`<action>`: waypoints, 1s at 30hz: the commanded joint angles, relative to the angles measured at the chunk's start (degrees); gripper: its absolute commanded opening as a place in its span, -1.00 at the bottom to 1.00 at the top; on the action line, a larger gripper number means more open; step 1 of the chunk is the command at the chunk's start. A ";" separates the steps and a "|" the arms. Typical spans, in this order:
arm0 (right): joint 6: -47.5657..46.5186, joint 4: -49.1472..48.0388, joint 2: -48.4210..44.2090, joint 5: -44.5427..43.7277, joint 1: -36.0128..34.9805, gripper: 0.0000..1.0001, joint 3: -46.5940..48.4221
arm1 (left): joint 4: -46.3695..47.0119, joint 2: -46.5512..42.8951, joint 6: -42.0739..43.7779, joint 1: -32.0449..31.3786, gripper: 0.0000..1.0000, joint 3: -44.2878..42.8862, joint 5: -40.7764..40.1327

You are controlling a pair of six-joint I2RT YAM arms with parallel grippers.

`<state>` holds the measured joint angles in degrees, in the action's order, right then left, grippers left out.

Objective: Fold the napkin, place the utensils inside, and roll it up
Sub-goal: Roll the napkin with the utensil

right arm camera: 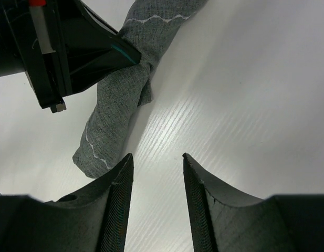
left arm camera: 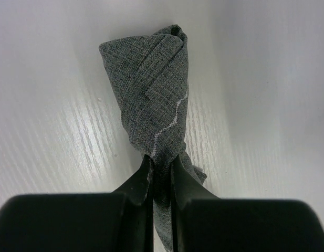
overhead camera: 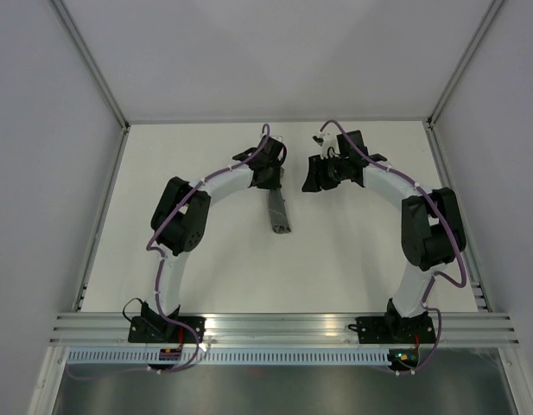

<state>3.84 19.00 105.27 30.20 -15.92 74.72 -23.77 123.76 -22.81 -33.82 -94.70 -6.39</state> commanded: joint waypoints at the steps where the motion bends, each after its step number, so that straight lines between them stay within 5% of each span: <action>1: 1.52 0.86 2.12 0.74 -0.51 -0.04 0.61 | -2.95 2.79 5.05 0.16 -0.85 -3.03 1.73; 17: 12.94 -8.10 7.13 10.75 -0.95 -0.18 -0.54 | -5.59 4.56 -1.18 0.16 -0.29 -6.12 0.24; 30: 26.74 -20.39 10.74 17.35 -4.12 -0.46 -2.12 | -5.50 4.55 -3.47 0.07 -0.18 -6.55 1.30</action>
<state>24.84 4.14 115.26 44.03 -20.43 72.64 -26.98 126.96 -23.97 -33.82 -99.50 -5.85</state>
